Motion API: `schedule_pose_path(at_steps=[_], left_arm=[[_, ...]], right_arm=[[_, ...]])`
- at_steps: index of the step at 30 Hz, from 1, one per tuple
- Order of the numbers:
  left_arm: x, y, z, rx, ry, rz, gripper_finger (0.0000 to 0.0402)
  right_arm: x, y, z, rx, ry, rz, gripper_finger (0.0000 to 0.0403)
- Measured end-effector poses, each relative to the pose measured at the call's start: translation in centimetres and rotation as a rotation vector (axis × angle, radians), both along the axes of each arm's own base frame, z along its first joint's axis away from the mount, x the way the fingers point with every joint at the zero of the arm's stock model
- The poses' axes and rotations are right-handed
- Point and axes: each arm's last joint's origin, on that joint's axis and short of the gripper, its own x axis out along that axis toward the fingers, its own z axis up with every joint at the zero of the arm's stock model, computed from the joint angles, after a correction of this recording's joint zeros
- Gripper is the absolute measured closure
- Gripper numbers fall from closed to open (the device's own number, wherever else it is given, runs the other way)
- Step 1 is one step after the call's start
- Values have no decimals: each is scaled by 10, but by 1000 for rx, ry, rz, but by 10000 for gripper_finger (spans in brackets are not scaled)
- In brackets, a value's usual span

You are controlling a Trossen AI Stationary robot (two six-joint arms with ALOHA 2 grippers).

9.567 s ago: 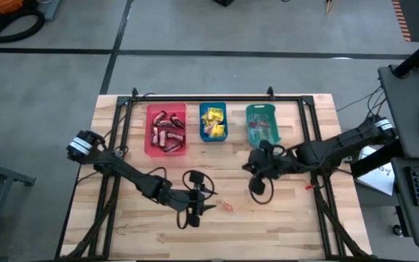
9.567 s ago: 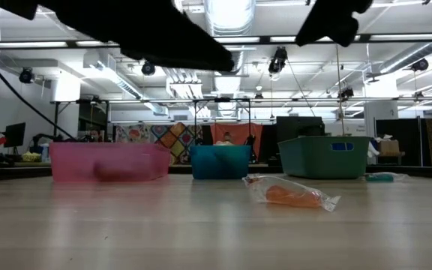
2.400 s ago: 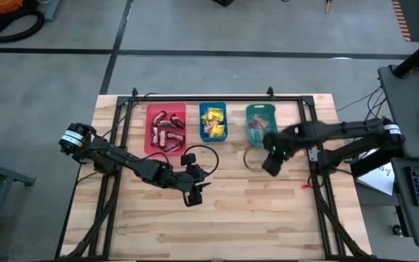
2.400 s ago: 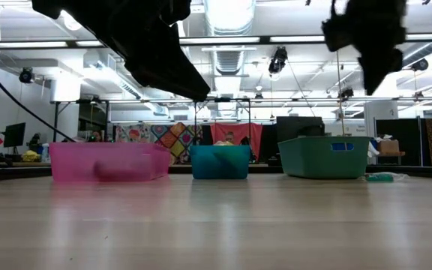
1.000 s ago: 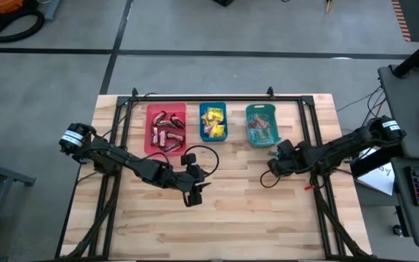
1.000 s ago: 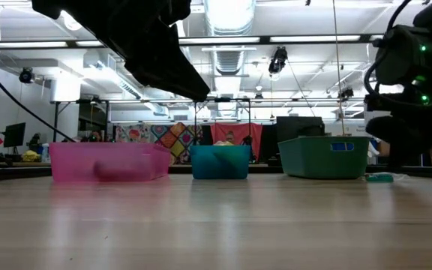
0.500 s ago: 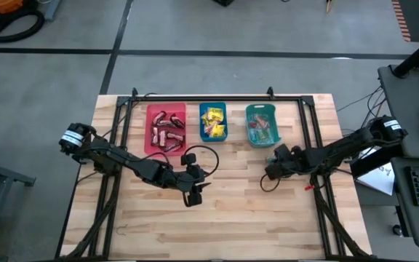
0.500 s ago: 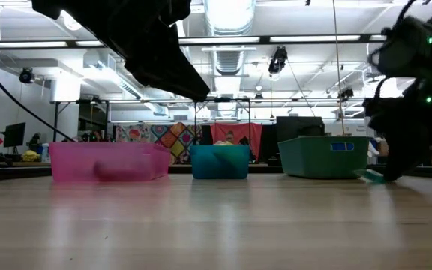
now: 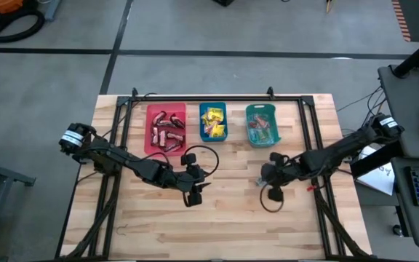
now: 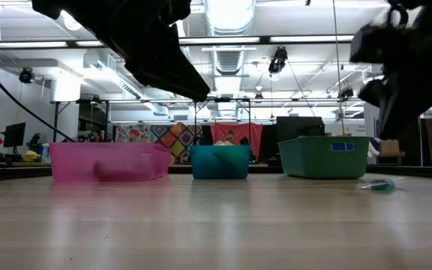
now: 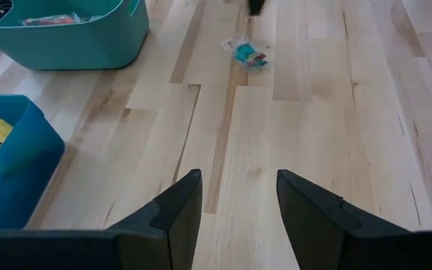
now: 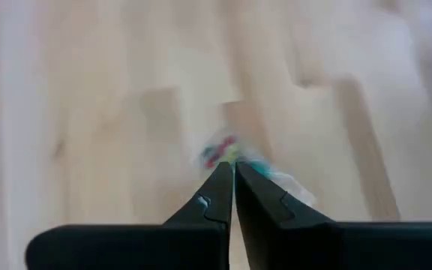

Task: Sort candy
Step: Put the blue gummy candy into the green bin

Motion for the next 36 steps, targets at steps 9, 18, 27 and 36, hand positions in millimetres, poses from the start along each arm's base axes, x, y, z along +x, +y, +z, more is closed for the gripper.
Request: schedule_pose_path(at_steps=[9, 18, 27, 36], left_arm=[[0, 0, 0, -1, -2, 0, 244], [1, 0, 1, -6, -16, 0, 244], [1, 0, 1, -6, -16, 0, 244], [5, -2, -10, 3, 11, 0, 244]], right_arm=[[5, 6, 5, -177, 4, 352, 294], [12, 8, -21, -247, 135, 415, 187], [22, 0, -43, -287, 226, 334, 191], [28, -5, -51, -217, 263, 332, 258]])
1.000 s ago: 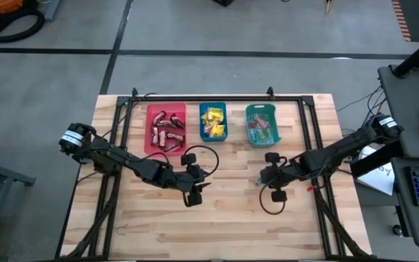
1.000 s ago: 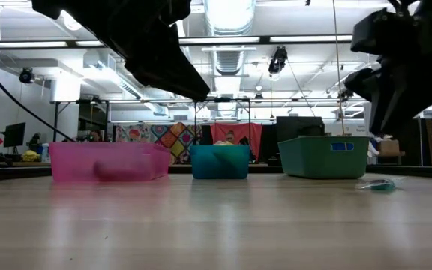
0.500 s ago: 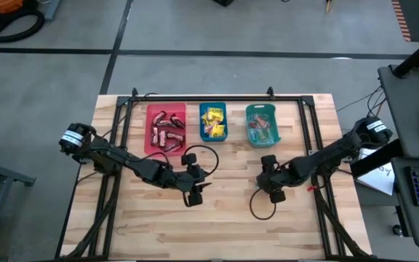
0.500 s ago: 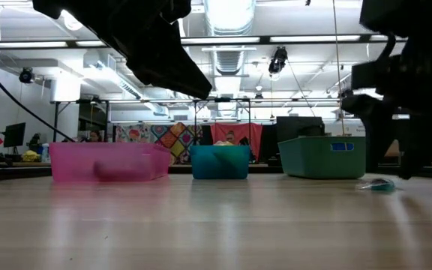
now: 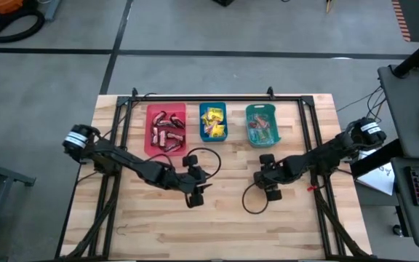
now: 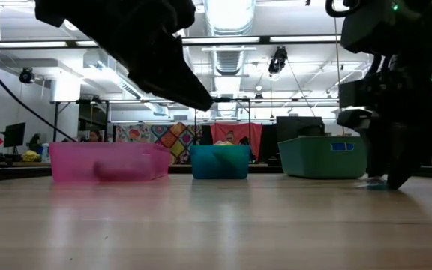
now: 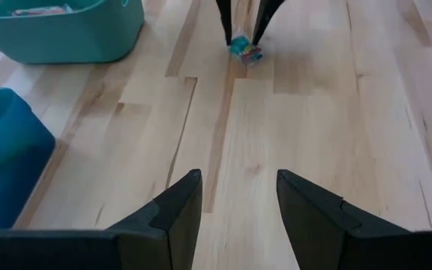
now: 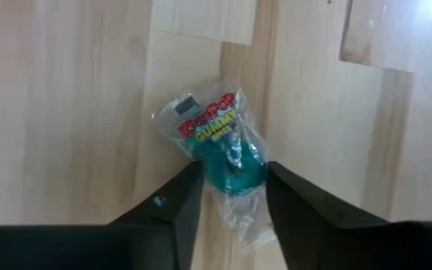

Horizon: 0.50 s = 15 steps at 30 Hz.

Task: Sort candy
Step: Put the blue gummy candy into the green bin

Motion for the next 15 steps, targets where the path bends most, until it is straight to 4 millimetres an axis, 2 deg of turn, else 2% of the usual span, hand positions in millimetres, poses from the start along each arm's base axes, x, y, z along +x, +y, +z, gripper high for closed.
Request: schedule_pose_path(at_steps=[8, 15], left_arm=[[5, -2, -6, -6, -17, -1, 244], [5, -2, -6, -7, -19, -3, 244]], right_arm=[[0, 1, 2, 28, -1, 5, 347], [9, 3, 15, 40, -40, 19, 383]])
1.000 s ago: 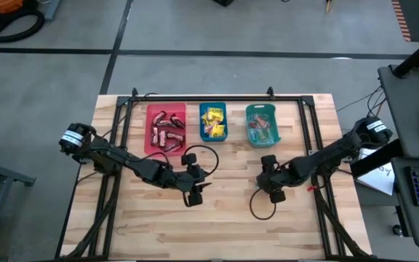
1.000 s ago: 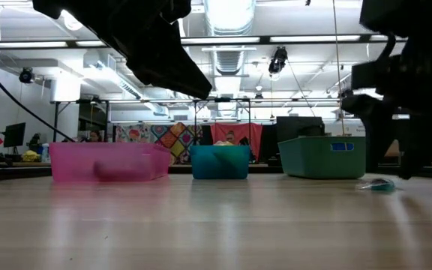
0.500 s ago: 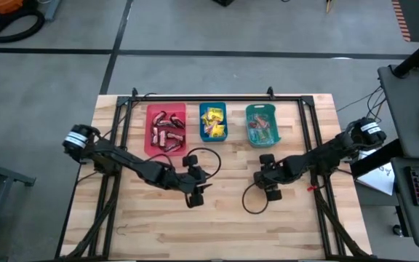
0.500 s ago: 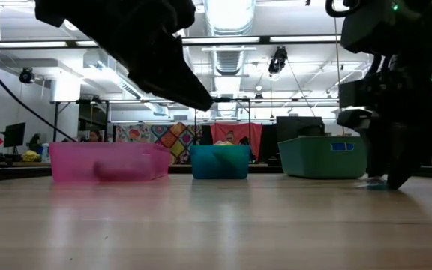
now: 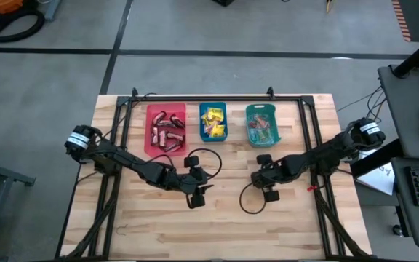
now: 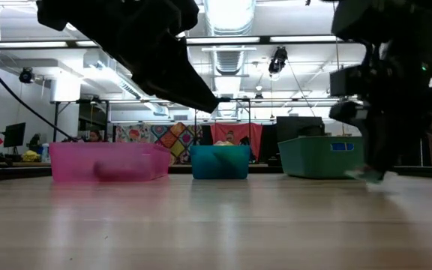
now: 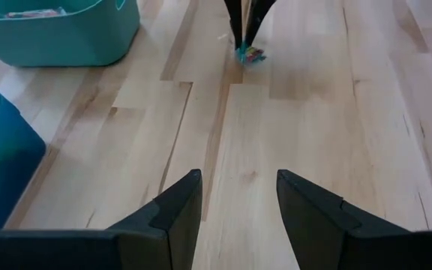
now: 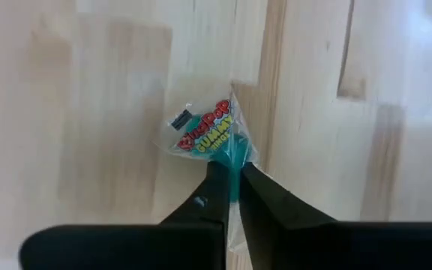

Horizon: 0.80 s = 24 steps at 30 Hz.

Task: Sort candy
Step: Put the blue gummy candy into the green bin

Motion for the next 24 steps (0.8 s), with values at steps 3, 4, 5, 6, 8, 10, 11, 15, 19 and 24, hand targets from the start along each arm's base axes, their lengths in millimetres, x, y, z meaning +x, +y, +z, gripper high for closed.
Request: schedule_pose_path(at_steps=[3, 4, 5, 6, 8, 10, 11, 15, 19, 24], left_arm=[[-1, -1, 2, -4, -5, -4, 244], [-2, -3, 4, -6, -8, -8, 244], [-2, -4, 6, -8, -14, -12, 244], [-2, -6, 10, -11, -23, -18, 244], [-4, -11, 18, -2, -31, -43, 244], [-6, -15, 26, 20, -31, -74, 244], [-7, -18, 29, 31, -33, -91, 244], [-17, -25, 45, 64, -52, -146, 244], [-29, -28, 56, 76, -46, -175, 244], [-43, -30, 68, 107, -40, -163, 245]], right_arm=[[5, 2, 9, 8, -28, 1, 388], [8, 2, 13, 12, -42, 1, 390], [11, 3, 18, 19, -62, -2, 391], [14, 3, 24, 25, -84, -9, 392], [21, 1, 37, 42, -130, -40, 392], [28, -4, 53, 38, -169, -87, 392], [30, -7, 61, 25, -180, -110, 392], [41, -24, 96, -60, -211, -228, 392], [44, -55, 125, -149, -195, -382, 392], [35, -102, 137, -209, -88, -498, 392]])
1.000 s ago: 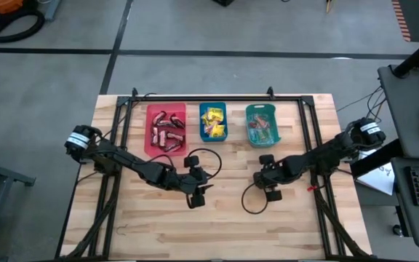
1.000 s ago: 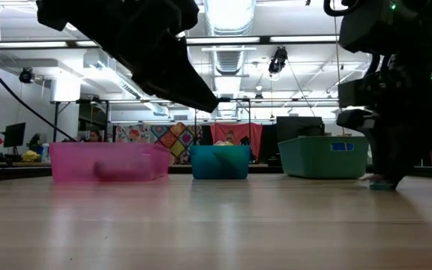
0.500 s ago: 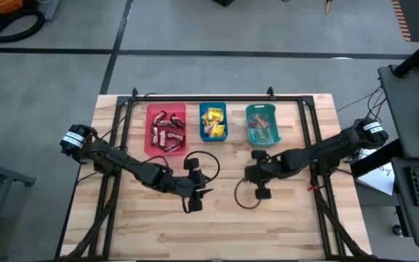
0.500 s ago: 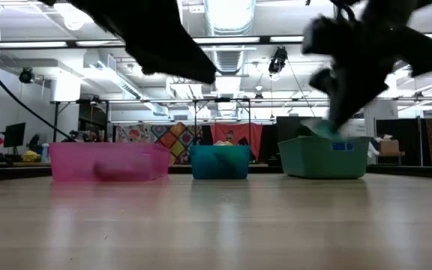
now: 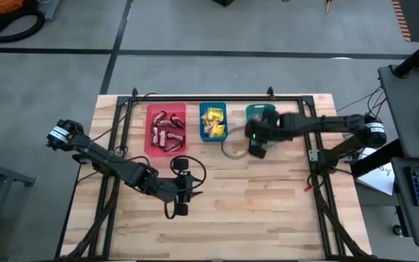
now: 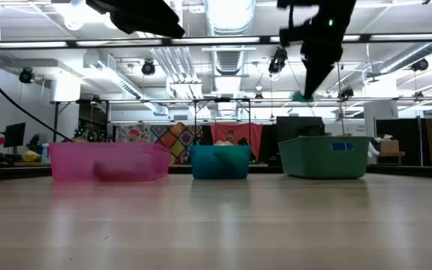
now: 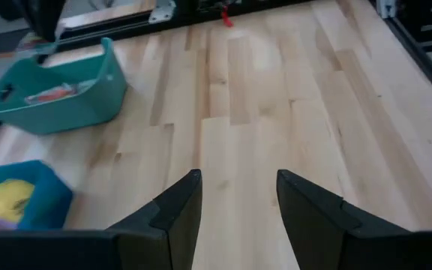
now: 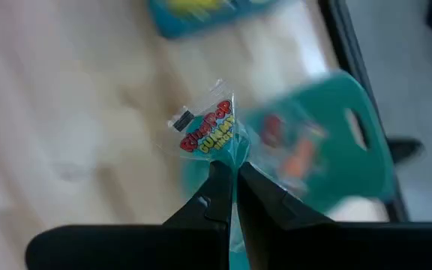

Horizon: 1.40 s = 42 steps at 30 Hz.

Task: Sort candy
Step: Put the blue gummy candy into the green bin, then return to Home Position

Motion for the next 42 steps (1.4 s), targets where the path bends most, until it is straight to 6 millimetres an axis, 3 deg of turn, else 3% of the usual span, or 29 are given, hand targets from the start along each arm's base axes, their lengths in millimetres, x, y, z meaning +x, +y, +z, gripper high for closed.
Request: schedule_pose_path(at_steps=[5, 9, 13, 19, 24, 30, 36, 42], left_arm=[[-10, -1, 4, 27, 3, 54, 244], [-10, -1, 3, 24, 8, 64, 244], [-11, -1, -1, 39, 38, 65, 244], [-17, 0, -4, 87, 98, 48, 245], [-25, 1, -9, 112, 127, 30, 244], [-57, 8, -14, 53, 89, 37, 246], [-95, 27, -18, -38, -62, 47, 247], [-129, 51, -27, -83, -202, 61, 247]], right_arm=[[-17, -46, -11, 50, 95, -100, 392], [-29, -75, -27, 190, 54, -166, 387], [-40, -90, -45, 221, 57, -220, 362], [-47, -97, -61, 225, 54, -244, 294], [-47, -97, -62, 222, 31, -249, 246], [-45, -85, -48, 311, -186, -132, 251], [-51, -55, -33, 293, -444, 120, 272], [-70, -15, -27, 203, -598, 371, 293]])
